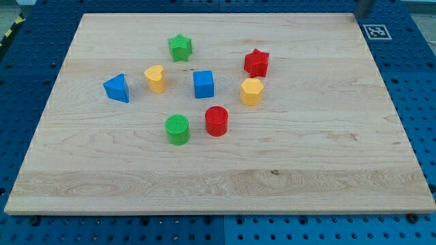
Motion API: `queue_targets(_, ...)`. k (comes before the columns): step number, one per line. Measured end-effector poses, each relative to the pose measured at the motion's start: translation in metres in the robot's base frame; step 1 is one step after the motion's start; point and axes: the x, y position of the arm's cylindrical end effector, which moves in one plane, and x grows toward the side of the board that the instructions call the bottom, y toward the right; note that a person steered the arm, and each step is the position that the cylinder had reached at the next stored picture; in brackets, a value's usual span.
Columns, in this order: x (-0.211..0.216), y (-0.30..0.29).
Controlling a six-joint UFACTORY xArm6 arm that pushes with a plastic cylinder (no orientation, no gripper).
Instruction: Place your arm in between the green star and the red star
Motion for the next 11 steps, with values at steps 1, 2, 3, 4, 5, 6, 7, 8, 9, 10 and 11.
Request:
queue_targets(1,0.019,-0.062)
queue_targets(2,0.060,-0.127)
queue_targets(3,0.060,-0.185)
queue_targets(4,0.054,-0.255)
queue_targets(5,0.054,-0.338)
queue_targets(6,0.052,-0.388)
queue_targets(7,0.052,-0.388)
queue_targets(8,0.052,-0.367)
queue_targets(9,0.065,-0.263)
queue_targets(10,0.130,-0.248)
queue_targets(11,0.135,-0.281)
